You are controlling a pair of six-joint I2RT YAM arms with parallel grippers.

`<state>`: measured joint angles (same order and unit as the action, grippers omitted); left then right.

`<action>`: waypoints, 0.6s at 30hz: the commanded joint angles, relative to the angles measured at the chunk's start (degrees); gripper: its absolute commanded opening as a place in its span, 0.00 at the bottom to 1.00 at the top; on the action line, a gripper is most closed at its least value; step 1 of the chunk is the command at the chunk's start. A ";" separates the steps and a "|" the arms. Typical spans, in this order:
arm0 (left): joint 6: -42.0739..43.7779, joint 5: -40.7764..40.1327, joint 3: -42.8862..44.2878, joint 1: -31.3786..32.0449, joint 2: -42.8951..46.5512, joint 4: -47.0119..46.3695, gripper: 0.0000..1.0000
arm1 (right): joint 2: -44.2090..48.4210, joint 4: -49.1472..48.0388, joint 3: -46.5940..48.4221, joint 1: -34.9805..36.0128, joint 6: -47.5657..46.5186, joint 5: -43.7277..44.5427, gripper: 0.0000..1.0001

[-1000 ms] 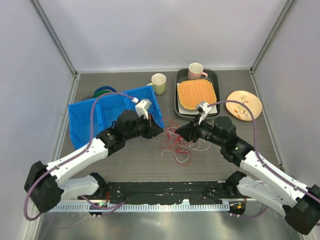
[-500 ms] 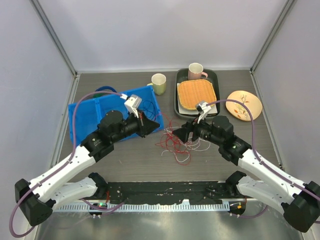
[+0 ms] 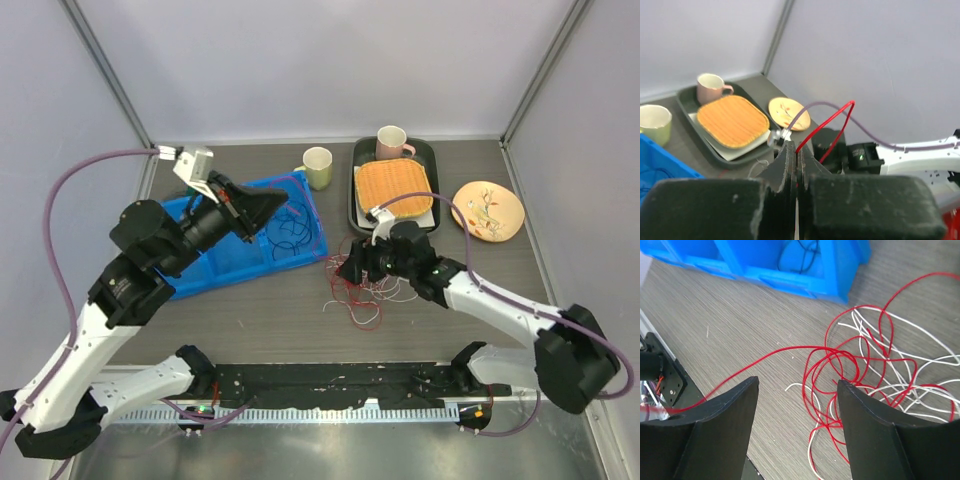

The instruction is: Untangle the cables

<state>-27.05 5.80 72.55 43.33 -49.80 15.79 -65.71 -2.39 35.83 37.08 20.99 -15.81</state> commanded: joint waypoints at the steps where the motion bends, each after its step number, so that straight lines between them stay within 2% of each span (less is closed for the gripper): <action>1: 3.67 -11.04 7.06 -0.09 -1.70 6.35 0.00 | -7.48 -0.77 4.59 0.45 2.11 -2.47 0.69; 4: 4.19 -14.06 9.96 -0.18 -1.44 7.32 0.00 | -13.81 3.60 6.43 0.54 2.30 1.47 0.66; 6: 4.63 -16.34 11.72 -0.09 -0.92 8.89 0.00 | -16.80 9.03 9.51 0.54 1.95 4.28 0.54; 7: 4.64 -17.39 12.78 -0.09 -0.56 9.25 0.00 | -19.17 11.68 12.04 0.54 1.86 9.26 0.44; 8: 4.72 -20.71 13.22 -0.09 -0.21 9.52 0.00 | -19.71 14.23 13.11 0.54 2.12 11.92 0.24; 11: 4.90 -26.26 14.28 -0.18 1.28 10.75 0.00 | -19.19 19.35 13.91 0.62 4.13 24.83 0.01; 14: 3.76 -35.04 14.72 -0.09 2.51 12.06 0.00 | -16.13 21.72 13.47 0.54 6.42 32.65 0.01; 15: 3.41 -41.25 14.81 -0.09 2.69 12.33 0.00 | -15.33 23.03 13.39 0.54 7.82 34.69 0.01; 18: 2.88 -51.30 14.90 -0.09 2.78 12.77 0.00 | -12.08 26.98 13.21 0.10 10.38 44.53 0.01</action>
<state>-23.62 -27.51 85.32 43.35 -47.77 27.79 -83.35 18.15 47.37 37.50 26.98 11.73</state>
